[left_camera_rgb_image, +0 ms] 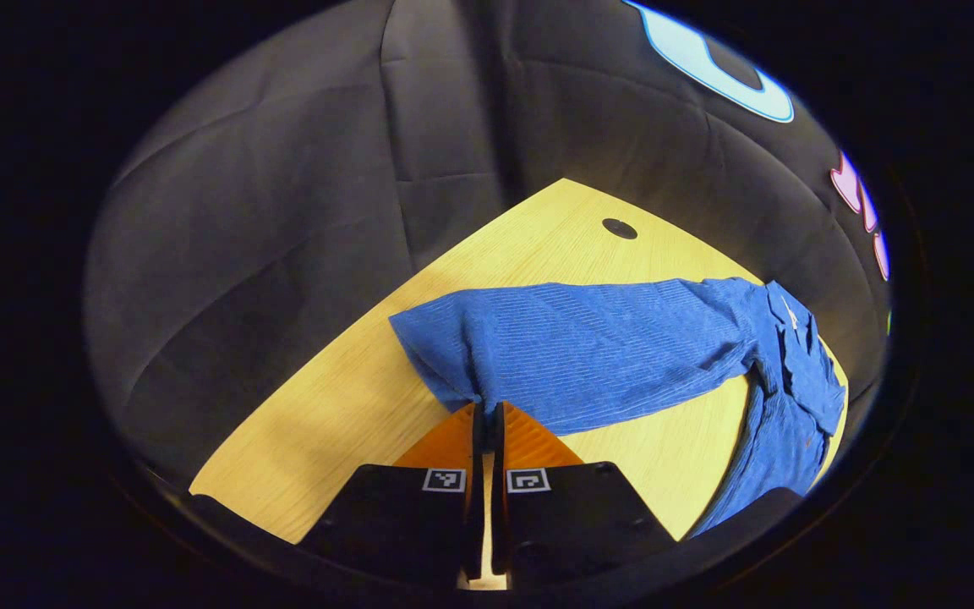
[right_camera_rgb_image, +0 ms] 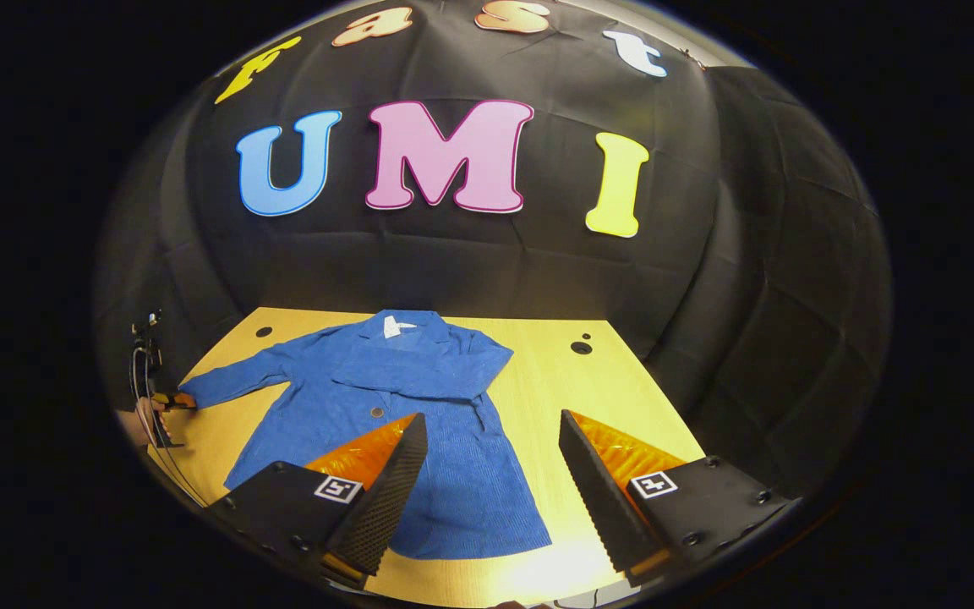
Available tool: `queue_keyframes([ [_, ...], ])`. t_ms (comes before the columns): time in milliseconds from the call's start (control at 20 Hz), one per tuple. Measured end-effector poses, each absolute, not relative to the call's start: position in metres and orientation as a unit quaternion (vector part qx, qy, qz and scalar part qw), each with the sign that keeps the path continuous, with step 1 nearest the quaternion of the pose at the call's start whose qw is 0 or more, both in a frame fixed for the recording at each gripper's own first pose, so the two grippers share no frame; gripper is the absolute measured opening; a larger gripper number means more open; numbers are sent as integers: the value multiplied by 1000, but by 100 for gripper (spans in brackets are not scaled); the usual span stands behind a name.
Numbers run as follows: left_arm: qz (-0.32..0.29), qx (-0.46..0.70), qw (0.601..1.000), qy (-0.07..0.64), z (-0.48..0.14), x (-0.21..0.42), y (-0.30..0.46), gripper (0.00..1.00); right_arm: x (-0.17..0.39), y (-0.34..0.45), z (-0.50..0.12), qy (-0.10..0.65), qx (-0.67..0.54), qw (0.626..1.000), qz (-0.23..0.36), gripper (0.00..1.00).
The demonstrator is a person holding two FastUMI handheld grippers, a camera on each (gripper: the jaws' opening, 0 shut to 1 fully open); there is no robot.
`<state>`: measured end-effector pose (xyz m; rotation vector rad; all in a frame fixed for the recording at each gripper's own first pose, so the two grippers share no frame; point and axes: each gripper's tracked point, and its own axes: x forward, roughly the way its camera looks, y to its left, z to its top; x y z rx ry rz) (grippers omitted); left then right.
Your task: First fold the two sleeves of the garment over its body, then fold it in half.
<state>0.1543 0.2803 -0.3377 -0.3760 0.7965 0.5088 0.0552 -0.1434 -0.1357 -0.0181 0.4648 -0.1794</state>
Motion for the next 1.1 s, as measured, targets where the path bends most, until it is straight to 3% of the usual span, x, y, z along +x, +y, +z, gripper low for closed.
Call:
queue_keyframes([
  [200, 225, -159, 898, 343, -291, 170, 255, 2, 61, -158, -144, 233, -1, 969, -86, 99],
  [500, 138, -107, 944, 280, -204, 237, 165, 1, 72, -176, -161, 244, 11, 967, -78, 99],
  [850, -9, -22, 971, 237, -164, 327, -15, 1, 68, -195, -167, 237, -2, 968, -84, 99],
  [1100, -128, 24, 961, 245, -180, 370, -168, 0, 51, -204, -186, 257, 5, 961, -100, 99],
])
